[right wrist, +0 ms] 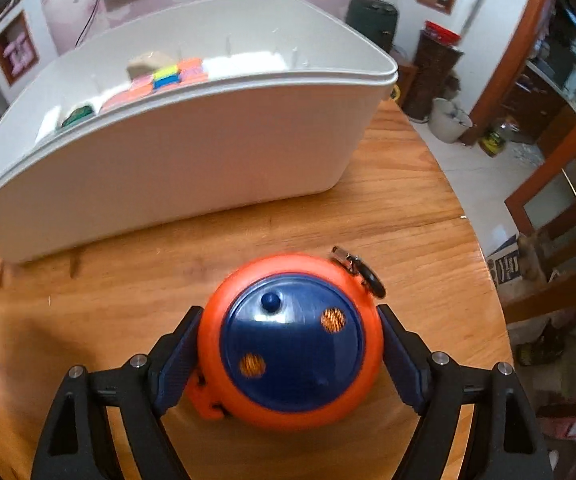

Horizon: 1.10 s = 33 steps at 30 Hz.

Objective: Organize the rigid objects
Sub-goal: 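Close the left gripper on the clear plastic box while the right grasps the orange cord reel, then carry the clear box and orange cord reel over the white bin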

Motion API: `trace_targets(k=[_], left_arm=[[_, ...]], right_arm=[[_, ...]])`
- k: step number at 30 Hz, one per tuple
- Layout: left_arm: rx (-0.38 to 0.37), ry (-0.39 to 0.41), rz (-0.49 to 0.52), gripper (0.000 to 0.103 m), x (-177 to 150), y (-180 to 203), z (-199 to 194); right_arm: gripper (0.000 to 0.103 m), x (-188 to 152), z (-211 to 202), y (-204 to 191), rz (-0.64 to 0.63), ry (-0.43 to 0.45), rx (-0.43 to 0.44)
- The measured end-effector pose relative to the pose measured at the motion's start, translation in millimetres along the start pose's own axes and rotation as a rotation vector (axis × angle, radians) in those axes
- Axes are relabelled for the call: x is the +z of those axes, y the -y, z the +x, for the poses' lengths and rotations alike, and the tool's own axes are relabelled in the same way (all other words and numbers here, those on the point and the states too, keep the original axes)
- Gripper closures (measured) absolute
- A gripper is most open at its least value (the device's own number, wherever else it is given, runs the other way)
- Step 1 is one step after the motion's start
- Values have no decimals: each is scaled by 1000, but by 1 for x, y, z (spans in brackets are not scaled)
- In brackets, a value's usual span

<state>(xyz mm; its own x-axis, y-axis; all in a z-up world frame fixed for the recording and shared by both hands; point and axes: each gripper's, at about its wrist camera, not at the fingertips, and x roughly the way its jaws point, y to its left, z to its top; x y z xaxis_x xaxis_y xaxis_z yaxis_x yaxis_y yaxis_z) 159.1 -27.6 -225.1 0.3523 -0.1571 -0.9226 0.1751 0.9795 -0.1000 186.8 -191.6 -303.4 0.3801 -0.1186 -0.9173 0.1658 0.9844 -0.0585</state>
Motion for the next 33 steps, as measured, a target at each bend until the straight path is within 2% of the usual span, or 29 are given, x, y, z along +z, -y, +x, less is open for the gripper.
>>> trace_targets(k=[8, 11, 17, 22, 27, 33], left_arm=[[-2, 28, 4, 11, 5, -7, -16], [1, 41, 5, 11, 10, -8, -22], [13, 75, -3, 11, 28, -12, -43], [33, 113, 6, 11, 54, -19, -61], [48, 163, 39, 10, 93, -21, -74], [88, 215, 103, 10, 148, -12, -66]], right_arm=[[22, 3, 9, 10, 43, -5, 17], [22, 5, 6, 18, 54, -11, 68], [22, -5, -32, 18, 9, 53, 145], [22, -9, -88, 8, -51, 138, 213], [22, 17, -128, 2, -101, 222, 258], [22, 78, -146, -12, -147, 332, 204]])
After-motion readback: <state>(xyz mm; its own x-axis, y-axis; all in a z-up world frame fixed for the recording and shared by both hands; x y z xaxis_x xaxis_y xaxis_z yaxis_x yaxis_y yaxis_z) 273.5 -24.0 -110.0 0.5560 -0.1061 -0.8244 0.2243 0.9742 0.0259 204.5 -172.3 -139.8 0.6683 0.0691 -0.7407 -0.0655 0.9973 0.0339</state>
